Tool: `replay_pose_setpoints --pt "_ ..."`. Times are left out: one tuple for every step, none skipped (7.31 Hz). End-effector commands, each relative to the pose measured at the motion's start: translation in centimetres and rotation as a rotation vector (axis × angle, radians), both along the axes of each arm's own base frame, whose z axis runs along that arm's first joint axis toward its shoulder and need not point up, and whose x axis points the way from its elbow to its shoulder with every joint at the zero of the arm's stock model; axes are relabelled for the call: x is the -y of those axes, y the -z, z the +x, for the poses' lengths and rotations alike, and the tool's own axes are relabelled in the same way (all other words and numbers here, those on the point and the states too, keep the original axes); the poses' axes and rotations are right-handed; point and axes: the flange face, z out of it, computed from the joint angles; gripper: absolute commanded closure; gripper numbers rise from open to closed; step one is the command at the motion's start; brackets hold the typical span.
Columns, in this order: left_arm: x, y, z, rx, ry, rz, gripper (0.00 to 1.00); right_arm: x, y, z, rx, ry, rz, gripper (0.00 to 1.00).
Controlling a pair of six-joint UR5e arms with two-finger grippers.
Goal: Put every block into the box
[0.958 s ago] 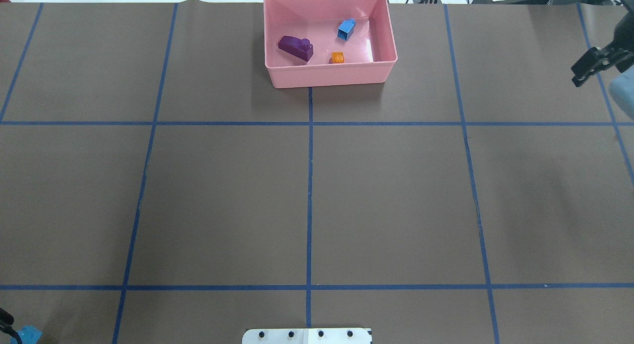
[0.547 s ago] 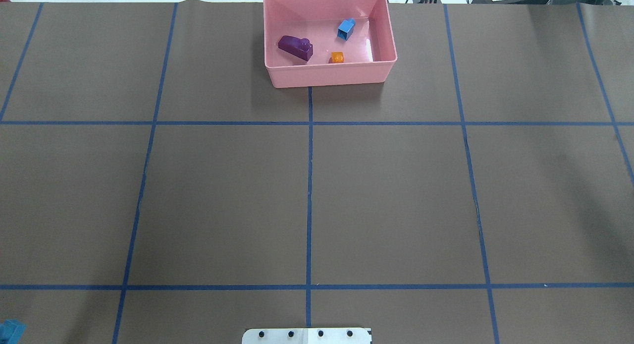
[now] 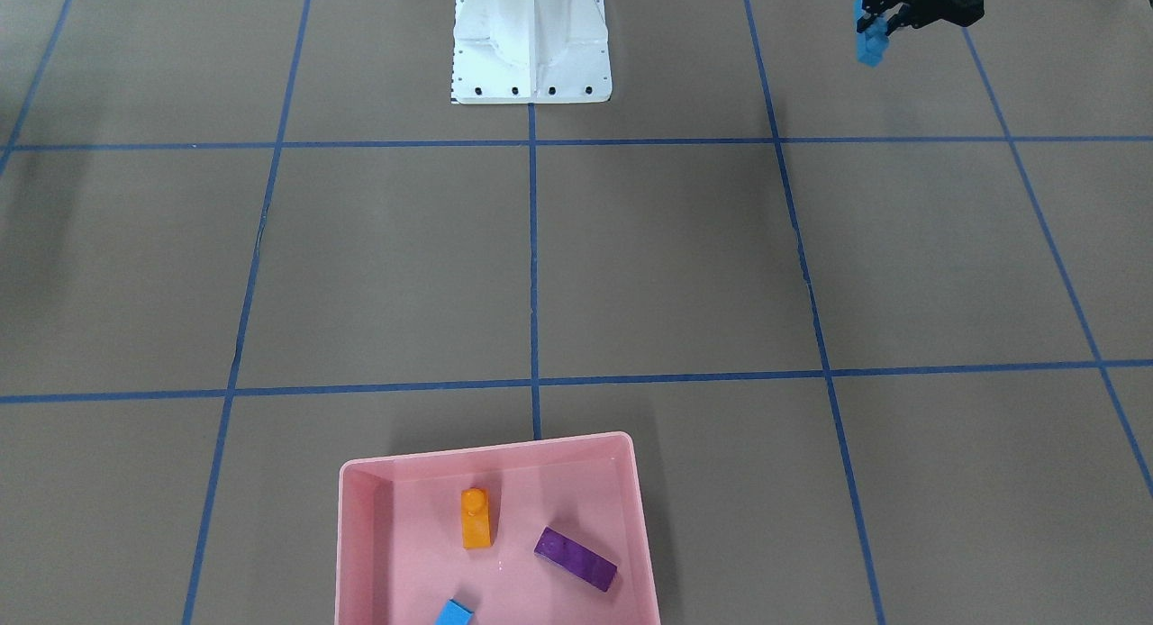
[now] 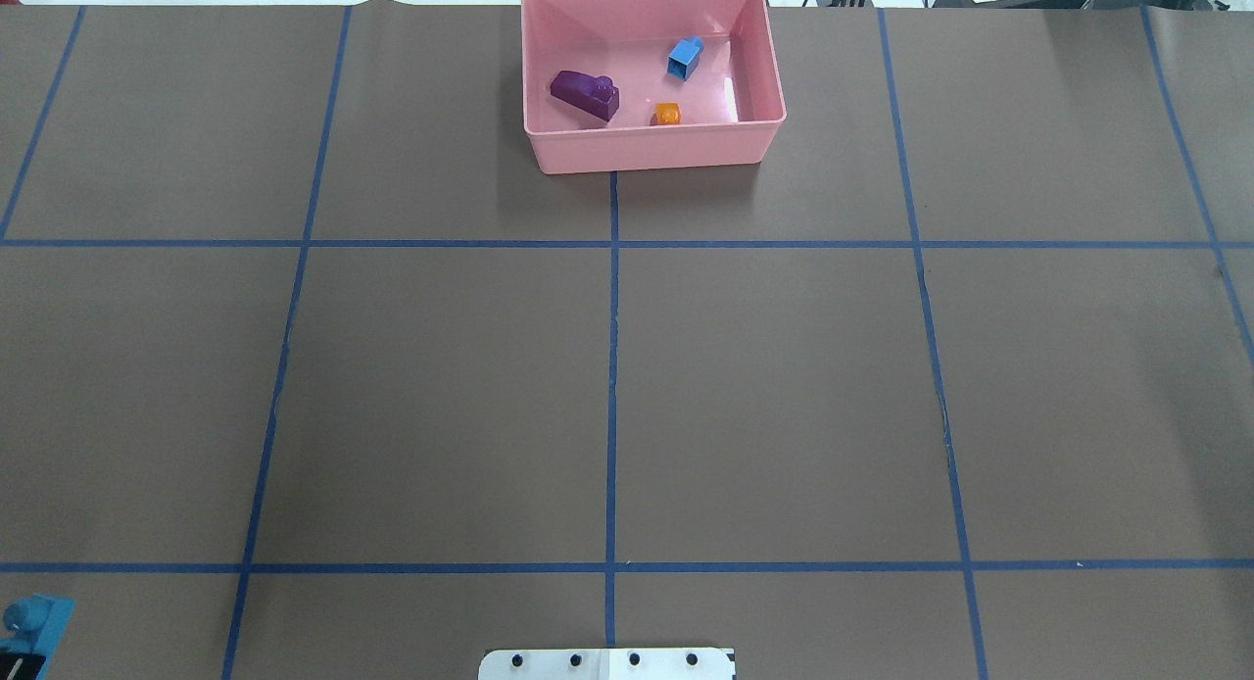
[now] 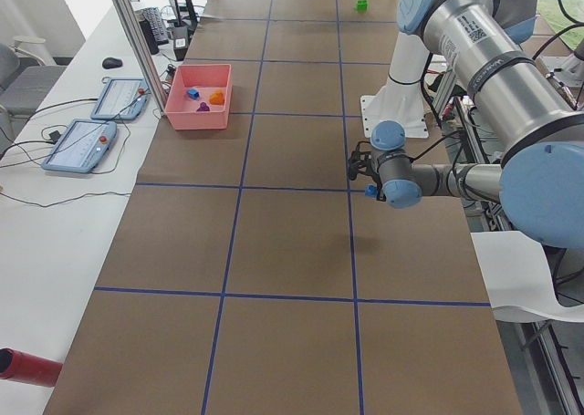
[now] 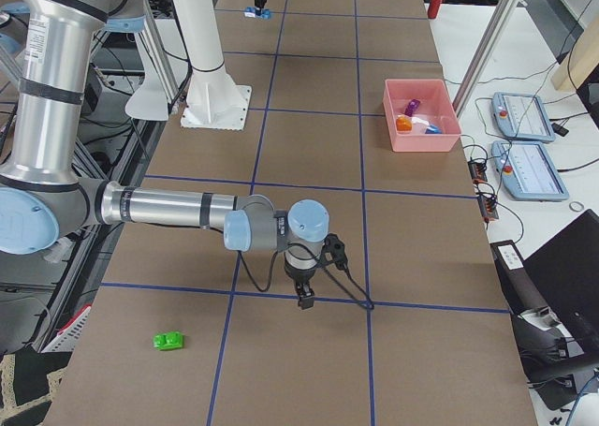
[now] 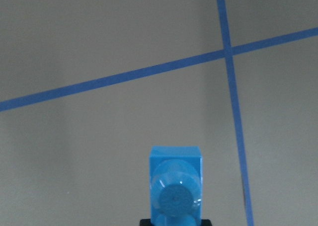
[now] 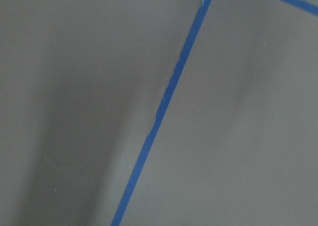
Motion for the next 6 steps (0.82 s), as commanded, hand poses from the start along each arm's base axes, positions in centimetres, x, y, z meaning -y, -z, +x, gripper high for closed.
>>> replay_pose_setpoints --pt "9.4 6.1 0.6 -0.121 0.130 -0.069 1.00 -8.9 -4.7 1.0 0.023 -0.002 -0.050 0.00" --pt "15.3 10.7 0.9 -0.148 0.177 -0.111 1.00 -12.6 -6.2 1.4 0.022 -0.003 -0.062 0.00" --pt "19.3 14.7 2.3 -0.158 0.206 -0.107 1.00 -15.1 -7.4 1.8 0.023 -0.003 -0.066 0.00" --pt "22.9 17.2 4.7 -0.169 0.220 -0.094 1.00 -16.6 -9.7 2.0 0.020 -0.001 -0.076 0.00" --pt "26.3 19.5 6.6 -0.187 0.236 -0.085 1.00 -18.5 -12.7 2.2 0.021 -0.002 -0.067 0.00" --pt "30.0 22.1 7.9 -0.196 0.268 -0.095 1.00 -20.4 -15.0 2.4 0.029 -0.009 -0.050 0.00"
